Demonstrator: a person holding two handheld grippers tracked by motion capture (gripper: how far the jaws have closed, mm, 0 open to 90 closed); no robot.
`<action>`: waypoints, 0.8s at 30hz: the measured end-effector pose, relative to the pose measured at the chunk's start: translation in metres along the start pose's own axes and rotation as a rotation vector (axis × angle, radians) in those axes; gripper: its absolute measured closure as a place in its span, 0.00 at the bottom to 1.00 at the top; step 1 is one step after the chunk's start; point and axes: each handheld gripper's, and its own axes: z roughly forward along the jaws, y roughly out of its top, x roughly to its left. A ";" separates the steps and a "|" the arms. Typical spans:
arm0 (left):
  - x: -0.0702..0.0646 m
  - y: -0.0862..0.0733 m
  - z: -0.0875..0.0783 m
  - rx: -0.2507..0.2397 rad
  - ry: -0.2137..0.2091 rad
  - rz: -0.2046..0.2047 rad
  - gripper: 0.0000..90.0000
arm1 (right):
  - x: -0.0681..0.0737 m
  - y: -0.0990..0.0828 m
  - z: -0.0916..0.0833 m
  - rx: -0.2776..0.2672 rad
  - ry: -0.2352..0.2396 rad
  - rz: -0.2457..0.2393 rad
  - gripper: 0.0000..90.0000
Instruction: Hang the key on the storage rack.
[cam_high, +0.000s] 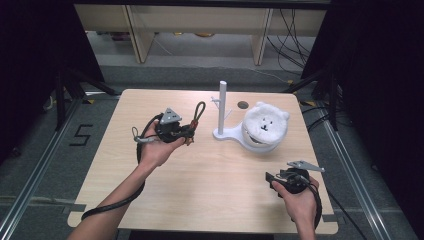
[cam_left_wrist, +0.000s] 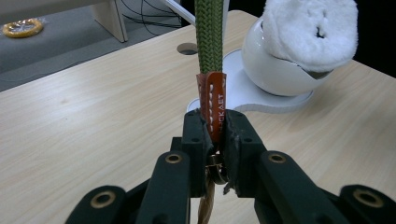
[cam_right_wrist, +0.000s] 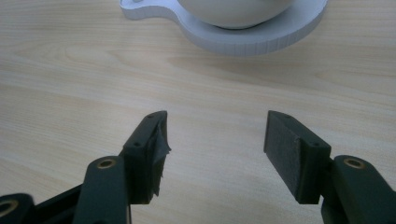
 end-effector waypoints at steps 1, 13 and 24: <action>-0.001 0.001 0.002 -0.001 0.006 -0.014 0.88 | 0.000 0.000 0.000 0.000 0.000 0.000 0.45; -0.003 0.014 0.015 0.018 0.049 -0.010 0.88 | -0.001 -0.001 0.002 -0.013 0.026 0.002 0.45; -0.015 0.016 0.021 0.009 0.095 0.036 0.88 | 0.001 -0.002 0.003 0.004 0.017 0.003 0.46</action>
